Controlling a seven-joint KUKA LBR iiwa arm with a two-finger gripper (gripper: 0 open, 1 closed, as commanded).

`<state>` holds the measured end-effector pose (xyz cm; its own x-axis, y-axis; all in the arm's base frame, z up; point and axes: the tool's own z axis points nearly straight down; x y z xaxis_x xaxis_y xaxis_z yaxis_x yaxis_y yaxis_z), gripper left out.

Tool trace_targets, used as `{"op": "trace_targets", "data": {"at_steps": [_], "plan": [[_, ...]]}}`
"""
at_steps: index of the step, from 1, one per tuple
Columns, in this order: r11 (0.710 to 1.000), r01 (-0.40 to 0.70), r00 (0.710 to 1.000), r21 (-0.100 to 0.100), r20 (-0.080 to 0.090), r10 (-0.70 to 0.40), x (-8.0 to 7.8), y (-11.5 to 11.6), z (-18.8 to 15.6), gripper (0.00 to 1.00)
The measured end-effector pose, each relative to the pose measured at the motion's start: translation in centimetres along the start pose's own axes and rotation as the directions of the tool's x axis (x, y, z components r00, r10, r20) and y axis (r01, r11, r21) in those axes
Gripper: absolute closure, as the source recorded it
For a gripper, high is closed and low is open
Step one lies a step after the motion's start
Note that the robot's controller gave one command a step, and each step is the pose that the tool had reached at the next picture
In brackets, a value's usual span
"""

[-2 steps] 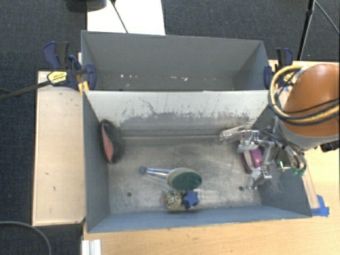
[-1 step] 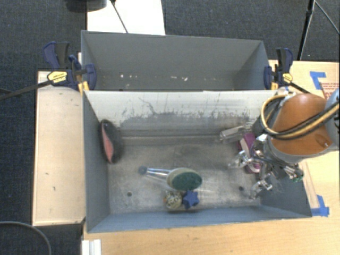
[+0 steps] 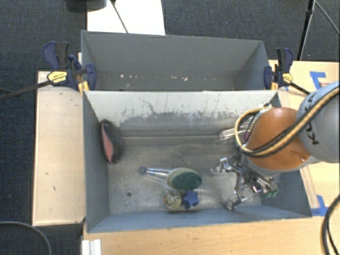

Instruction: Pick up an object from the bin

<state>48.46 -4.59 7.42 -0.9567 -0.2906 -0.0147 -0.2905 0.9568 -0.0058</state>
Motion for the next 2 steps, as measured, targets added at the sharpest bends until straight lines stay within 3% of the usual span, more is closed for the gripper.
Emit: {"op": "trace_targets", "data": {"at_steps": [1,2], "plan": [[1.0,0.004,1.0,-0.008,-0.008,-0.004,-1.4,6.5,-1.3,0.0],[0.975,-0.222,0.975,-0.003,-0.005,0.222,-4.6,13.1,0.1,0.0]]}}
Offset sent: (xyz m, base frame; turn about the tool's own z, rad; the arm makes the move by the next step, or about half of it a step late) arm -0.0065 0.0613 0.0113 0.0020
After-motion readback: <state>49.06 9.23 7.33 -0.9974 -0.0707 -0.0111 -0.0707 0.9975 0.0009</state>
